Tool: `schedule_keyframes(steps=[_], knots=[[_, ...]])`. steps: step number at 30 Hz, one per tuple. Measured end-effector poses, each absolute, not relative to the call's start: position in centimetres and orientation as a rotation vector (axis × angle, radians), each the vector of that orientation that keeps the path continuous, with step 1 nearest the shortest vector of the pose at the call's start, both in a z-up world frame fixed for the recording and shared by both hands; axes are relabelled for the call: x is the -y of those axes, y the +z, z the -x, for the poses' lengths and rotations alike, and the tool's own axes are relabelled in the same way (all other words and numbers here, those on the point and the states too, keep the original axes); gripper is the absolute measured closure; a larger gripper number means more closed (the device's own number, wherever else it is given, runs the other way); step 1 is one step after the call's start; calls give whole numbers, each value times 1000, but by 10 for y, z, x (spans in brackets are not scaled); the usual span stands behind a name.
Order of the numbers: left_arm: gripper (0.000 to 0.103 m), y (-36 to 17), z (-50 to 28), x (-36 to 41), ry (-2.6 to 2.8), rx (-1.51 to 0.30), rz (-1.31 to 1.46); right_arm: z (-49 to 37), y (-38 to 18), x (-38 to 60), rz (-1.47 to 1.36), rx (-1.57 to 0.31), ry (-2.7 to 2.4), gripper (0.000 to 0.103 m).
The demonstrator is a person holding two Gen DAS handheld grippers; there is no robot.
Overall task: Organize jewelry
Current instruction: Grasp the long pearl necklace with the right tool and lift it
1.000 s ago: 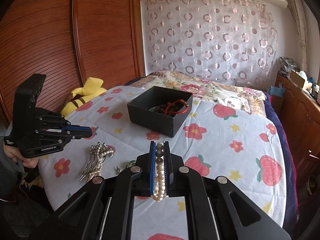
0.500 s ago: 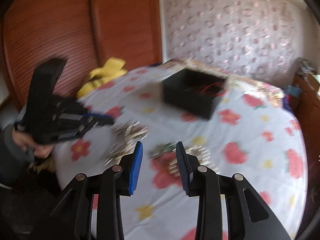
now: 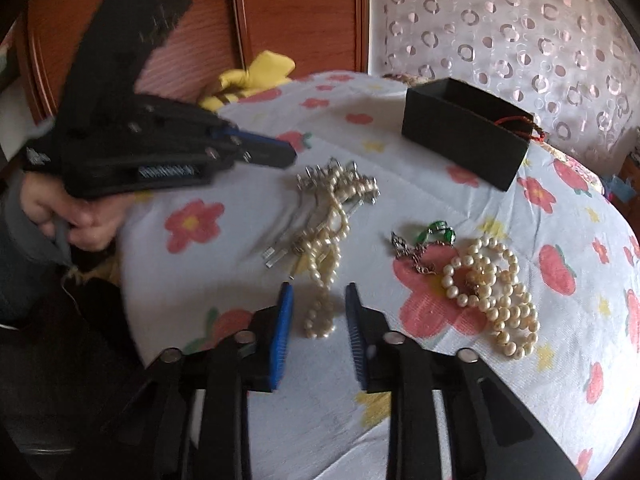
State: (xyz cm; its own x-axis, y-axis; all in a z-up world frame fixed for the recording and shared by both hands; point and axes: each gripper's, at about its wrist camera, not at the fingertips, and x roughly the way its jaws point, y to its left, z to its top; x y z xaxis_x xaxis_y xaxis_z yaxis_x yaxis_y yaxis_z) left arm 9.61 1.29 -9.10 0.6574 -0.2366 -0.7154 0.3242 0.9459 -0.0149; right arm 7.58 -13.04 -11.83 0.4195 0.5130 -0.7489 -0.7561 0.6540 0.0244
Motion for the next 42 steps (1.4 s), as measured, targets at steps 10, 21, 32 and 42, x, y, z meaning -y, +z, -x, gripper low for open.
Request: schedule_keyframes(steps=[10,21,32,42], knots=[[100,-93,-95,-9,-328,-795,-115,-104,-76,140,348,-678,731,98],[67,-94,-98,6,-363,-801,-104,-106,-23,142,349,-513,692,98],[66,-94,-94,6,-372,-807,-96,-92,16,143,335,-385,697,98],[57,-85,-84,8,-387,-776,-99,-98,29,134,341,-387,735,98]])
